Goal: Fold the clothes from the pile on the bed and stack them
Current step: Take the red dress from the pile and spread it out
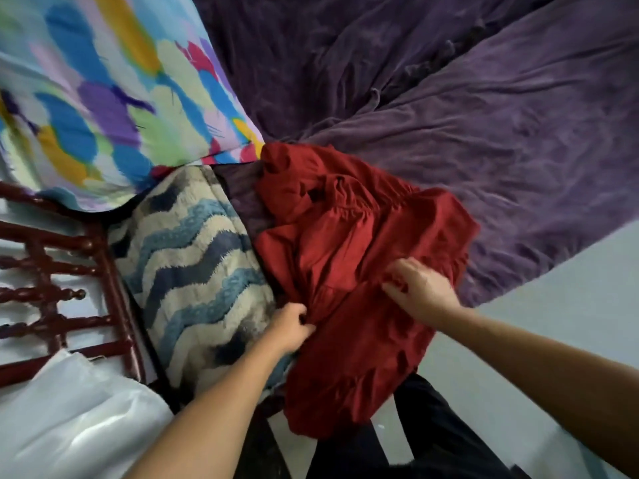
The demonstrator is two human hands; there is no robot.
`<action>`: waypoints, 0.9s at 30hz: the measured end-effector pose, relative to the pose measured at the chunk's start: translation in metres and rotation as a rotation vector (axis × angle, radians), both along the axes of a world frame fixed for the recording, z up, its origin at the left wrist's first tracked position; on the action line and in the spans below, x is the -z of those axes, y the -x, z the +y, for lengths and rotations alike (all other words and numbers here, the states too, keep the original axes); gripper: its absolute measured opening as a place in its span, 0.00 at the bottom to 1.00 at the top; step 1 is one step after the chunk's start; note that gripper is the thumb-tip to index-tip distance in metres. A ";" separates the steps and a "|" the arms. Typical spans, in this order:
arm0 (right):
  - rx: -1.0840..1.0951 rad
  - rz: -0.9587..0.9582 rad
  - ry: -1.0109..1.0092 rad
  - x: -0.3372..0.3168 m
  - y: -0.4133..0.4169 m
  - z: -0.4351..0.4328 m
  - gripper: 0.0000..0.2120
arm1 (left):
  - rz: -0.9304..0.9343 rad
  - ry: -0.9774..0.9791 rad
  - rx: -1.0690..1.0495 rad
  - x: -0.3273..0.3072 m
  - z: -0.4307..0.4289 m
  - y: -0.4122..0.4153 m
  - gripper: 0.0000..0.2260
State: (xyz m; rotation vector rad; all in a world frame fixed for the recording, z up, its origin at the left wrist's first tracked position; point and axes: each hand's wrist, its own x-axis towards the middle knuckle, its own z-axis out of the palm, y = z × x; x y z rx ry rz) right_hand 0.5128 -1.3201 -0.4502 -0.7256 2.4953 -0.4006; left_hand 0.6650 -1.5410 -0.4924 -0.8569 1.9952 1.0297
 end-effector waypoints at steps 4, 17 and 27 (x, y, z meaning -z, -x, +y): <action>-0.350 -0.207 -0.248 0.016 -0.052 0.002 0.32 | 0.182 0.102 -0.228 -0.020 -0.016 0.028 0.09; 0.774 0.065 -0.093 -0.029 0.168 0.069 0.16 | 0.045 -0.185 -0.346 -0.039 0.024 0.049 0.15; -0.066 -0.109 -0.286 0.028 -0.002 0.058 0.32 | 0.120 0.076 -0.067 -0.013 0.043 0.060 0.15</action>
